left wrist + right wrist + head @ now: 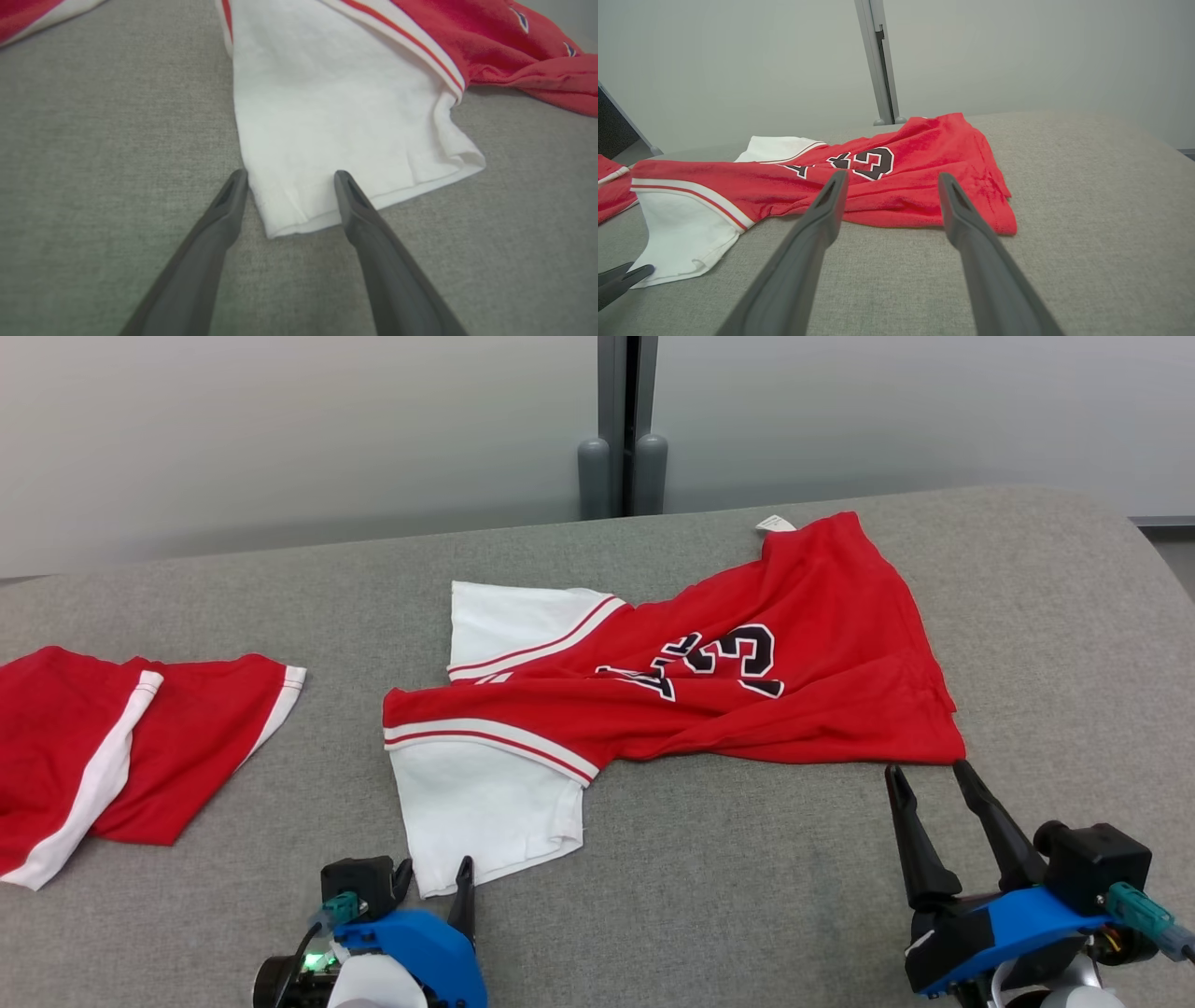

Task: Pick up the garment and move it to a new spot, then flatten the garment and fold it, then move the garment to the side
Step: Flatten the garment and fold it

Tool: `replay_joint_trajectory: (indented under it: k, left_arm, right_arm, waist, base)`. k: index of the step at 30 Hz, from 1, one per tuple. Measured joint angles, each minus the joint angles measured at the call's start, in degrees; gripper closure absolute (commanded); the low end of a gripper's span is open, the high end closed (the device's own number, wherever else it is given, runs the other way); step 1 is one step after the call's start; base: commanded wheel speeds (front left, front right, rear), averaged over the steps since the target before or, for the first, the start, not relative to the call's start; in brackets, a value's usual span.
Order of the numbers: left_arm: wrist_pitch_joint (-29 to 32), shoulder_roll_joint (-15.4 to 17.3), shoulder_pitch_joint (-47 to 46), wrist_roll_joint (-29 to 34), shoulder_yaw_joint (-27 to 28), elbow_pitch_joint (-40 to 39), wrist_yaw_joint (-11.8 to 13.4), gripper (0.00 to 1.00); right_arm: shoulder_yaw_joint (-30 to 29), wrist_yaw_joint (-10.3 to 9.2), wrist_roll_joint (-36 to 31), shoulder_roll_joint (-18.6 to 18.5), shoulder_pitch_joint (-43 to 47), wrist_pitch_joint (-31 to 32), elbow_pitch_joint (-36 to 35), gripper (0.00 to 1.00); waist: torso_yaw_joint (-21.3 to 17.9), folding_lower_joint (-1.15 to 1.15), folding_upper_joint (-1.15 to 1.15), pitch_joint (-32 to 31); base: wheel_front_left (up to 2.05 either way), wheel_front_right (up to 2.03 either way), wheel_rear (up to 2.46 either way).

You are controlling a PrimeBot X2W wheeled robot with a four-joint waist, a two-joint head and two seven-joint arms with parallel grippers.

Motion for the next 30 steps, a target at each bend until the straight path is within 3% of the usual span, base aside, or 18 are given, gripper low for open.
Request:
replay_joint_trajectory:
  k: [1,2,3,8,13,20,30]
  left_arm:
    - [0.01,-0.05,-0.35,-0.27,0.01,0.74,0.14,0.00]
    - [0.02,-0.11,-0.72,-0.56,-0.04,1.30,0.24,0.56]
    - [-0.01,-0.12,-1.05,-0.78,-0.10,1.70,0.22,1.00]
    - [-1.07,-0.19,-2.07,-2.41,0.47,3.53,0.44,1.00]
    - [-2.68,-0.30,-2.33,-3.00,0.86,3.36,1.01,1.00]
    - [-4.59,0.66,-3.46,-2.96,1.03,1.53,1.18,1.00]
    - [-5.60,1.14,-5.87,-2.99,-0.21,-0.81,-0.62,1.00]
  right_arm:
    - [-0.08,0.00,-0.01,-0.01,0.00,-0.01,0.13,0.00]
    - [-0.19,0.00,-0.01,-0.01,-0.05,-0.03,0.30,0.00]
    - [-0.25,0.00,-0.01,-0.01,-0.16,-0.02,0.48,0.00]
    - [-0.75,0.00,0.37,-0.01,-1.65,0.63,1.49,0.00]
    - [-3.01,0.00,1.04,-0.15,-6.73,9.60,5.57,0.00]
    - [-8.32,-0.01,0.87,-6.68,-19.85,18.94,16.82,0.00]
    - [-5.86,0.00,-0.12,-11.04,-30.08,19.29,32.89,0.00]
  waist:
    - [-0.13,0.00,0.00,0.22]
    - [-0.21,0.00,0.00,0.40]
    - [-0.27,0.00,0.00,0.53]
    - [-0.26,0.00,0.00,1.50]
    - [0.03,0.00,0.00,3.01]
    - [1.84,0.00,0.00,5.93]
    - [5.72,0.00,0.00,10.85]
  base:
    - [0.00,0.00,0.00]
    - [0.00,0.00,0.00]
    - [0.00,0.00,0.00]
    - [0.00,0.00,0.00]
    - [0.00,0.00,0.00]
    - [0.00,0.00,0.00]
    - [0.00,0.00,0.00]
